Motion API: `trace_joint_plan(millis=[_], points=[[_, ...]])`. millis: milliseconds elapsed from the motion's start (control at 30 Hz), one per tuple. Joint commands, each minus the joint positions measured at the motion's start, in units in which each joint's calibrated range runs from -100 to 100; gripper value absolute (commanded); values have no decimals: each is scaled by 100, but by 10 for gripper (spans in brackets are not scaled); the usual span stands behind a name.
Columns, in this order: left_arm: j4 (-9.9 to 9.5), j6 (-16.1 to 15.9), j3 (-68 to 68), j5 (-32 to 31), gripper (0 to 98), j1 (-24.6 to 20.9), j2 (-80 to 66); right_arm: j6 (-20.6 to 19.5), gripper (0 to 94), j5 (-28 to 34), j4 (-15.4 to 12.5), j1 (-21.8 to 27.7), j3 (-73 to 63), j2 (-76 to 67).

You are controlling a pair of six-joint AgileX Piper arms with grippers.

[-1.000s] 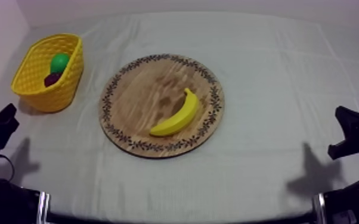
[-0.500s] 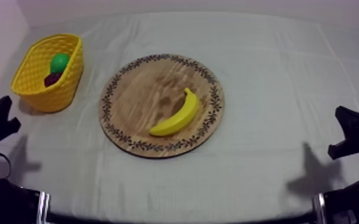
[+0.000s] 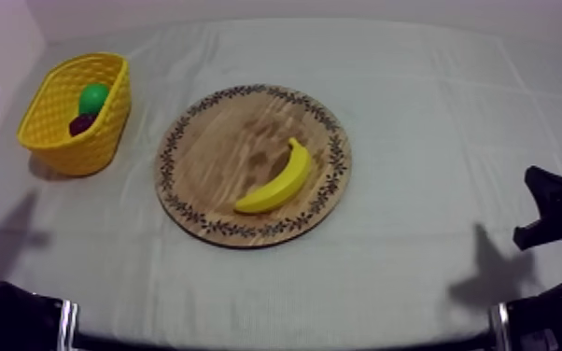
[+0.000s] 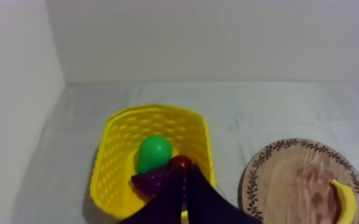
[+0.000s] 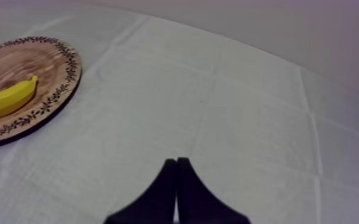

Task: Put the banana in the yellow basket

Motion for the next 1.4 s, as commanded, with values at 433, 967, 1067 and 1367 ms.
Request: trace_joint_plan(millis=[433, 967, 1067, 1367], points=[[-57, -147, -4557, 2673, 0, 951, 2939, 5, 3, 3, 0, 0, -3, 0], [-636, 213, -5478, 3931, 0, 2384, 4395, 5, 3, 3, 0, 0, -3, 0], [-710, 317, -5365, 4142, 0, 2656, 4624, 5, 3, 3, 0, 0, -3, 0], [-581, 336, -5201, 4270, 0, 3119, 5332, 5, 3, 3, 0, 0, -3, 0]])
